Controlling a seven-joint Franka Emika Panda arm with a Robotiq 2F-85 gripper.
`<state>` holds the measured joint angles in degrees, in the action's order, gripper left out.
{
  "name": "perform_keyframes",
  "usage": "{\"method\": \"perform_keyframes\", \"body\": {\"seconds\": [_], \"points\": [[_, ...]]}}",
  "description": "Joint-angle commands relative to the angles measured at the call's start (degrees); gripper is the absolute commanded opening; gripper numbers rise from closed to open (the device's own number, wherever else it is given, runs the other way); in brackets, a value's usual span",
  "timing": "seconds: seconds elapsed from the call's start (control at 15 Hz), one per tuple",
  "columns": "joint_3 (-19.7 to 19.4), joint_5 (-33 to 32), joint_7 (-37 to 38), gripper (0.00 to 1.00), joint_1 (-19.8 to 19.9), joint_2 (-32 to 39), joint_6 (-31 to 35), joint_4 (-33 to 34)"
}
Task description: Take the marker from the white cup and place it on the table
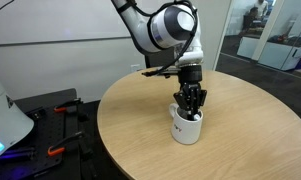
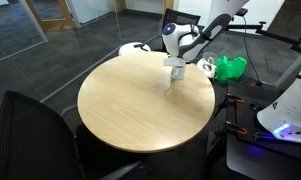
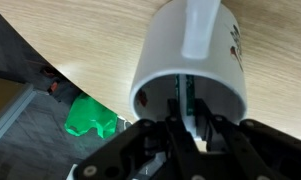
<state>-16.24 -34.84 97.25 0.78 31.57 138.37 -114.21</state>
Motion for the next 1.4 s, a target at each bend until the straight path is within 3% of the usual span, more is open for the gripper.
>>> {"method": "perform_keyframes", "body": {"seconds": [0.0,0.33,0.73,1.13,1.33], "points": [[-1.28,0.15,1.8,0.05,-1.72,0.18,-0.92,0.54],[-2.83,-2.41,5.58,0.05,-3.81,-1.75,0.12,-1.2],[-4.12,-9.55,15.38,0.05,-6.75,-6.04,-0.77,-3.85],[-1.99,-18.61,23.98,0.05,-5.7,-15.42,-3.28,-8.98],[0.45,-19.9,24.03,0.05,-3.61,-20.4,-2.6,-11.47]]}}
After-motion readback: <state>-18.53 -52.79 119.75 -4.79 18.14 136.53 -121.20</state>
